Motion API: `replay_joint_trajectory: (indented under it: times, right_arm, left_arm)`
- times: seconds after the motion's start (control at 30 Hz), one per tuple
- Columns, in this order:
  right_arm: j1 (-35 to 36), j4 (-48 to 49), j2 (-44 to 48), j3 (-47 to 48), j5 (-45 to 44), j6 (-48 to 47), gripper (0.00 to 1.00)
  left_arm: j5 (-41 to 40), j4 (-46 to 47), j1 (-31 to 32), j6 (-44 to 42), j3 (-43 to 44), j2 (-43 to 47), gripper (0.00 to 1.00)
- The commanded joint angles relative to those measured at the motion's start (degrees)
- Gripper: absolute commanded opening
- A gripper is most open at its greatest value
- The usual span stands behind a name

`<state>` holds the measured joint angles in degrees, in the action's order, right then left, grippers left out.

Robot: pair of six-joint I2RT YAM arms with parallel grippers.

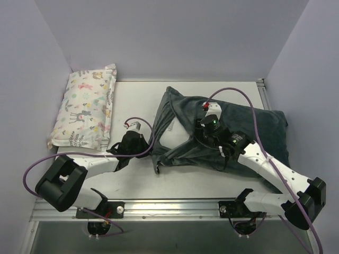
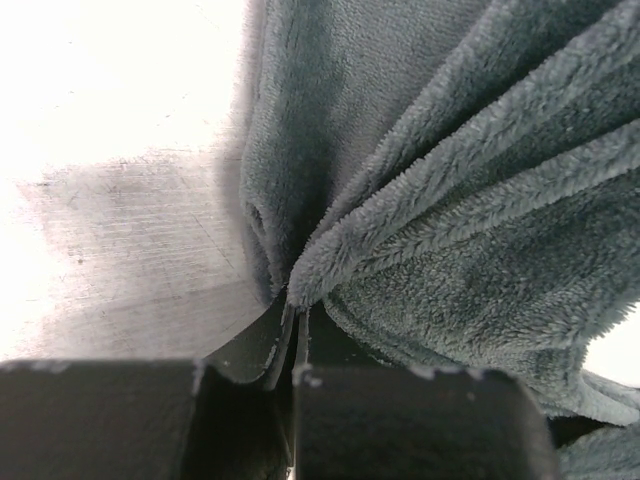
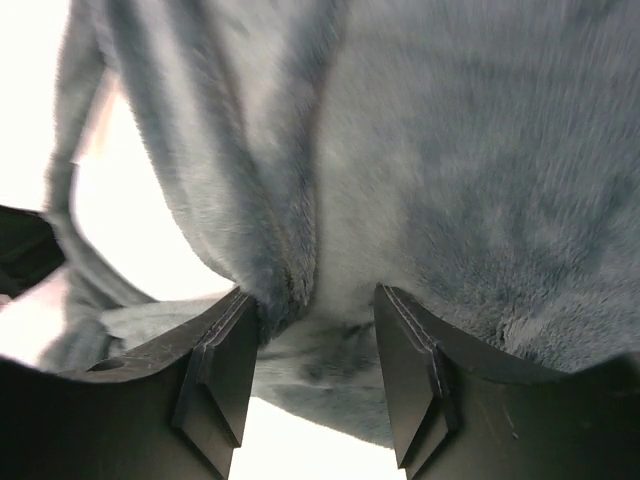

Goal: Remove the pillowcase from the pillow

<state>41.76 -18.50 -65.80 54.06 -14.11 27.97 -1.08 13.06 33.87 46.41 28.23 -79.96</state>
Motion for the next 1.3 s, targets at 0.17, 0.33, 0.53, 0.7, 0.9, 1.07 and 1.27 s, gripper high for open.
replay_joint_trajectory:
  times: [0.17,0.33,0.53,0.7,0.9,1.07,1.27]
  right_arm:
    - [10.0,-2.3,-0.8,13.2,-5.0,-4.4,0.48]
    - [15.5,3.5,-8.5,17.9,-0.4,-7.6,0.47]
    - [13.8,8.2,-20.7,18.2,3.3,-7.9,0.44]
    - [11.6,3.4,-23.2,15.4,-7.8,-6.3,0.71]
    - [11.8,-3.5,-26.4,16.1,-12.5,-7.3,0.94]
    - [11.2,-3.4,-33.2,17.8,-7.0,-7.6,1.00]
    - [6.1,0.5,-36.1,16.1,1.2,-4.4,0.24]
  left_arm:
    - [-2.0,-2.3,0.9,0.0,-1.4,1.2,0.00]
    - [-2.3,-2.5,1.1,0.3,-1.6,2.0,0.00]
    - [-2.7,-3.0,1.1,1.0,-1.9,3.0,0.00]
    - [-3.2,-4.2,1.0,1.0,-1.9,3.9,0.00]
    - [-3.8,-4.5,0.7,0.5,-2.8,4.5,0.00]
    - [-3.4,-4.5,0.7,0.5,-2.8,5.8,0.00]
    - [-1.9,-7.9,0.7,-1.4,-0.6,9.6,0.00]
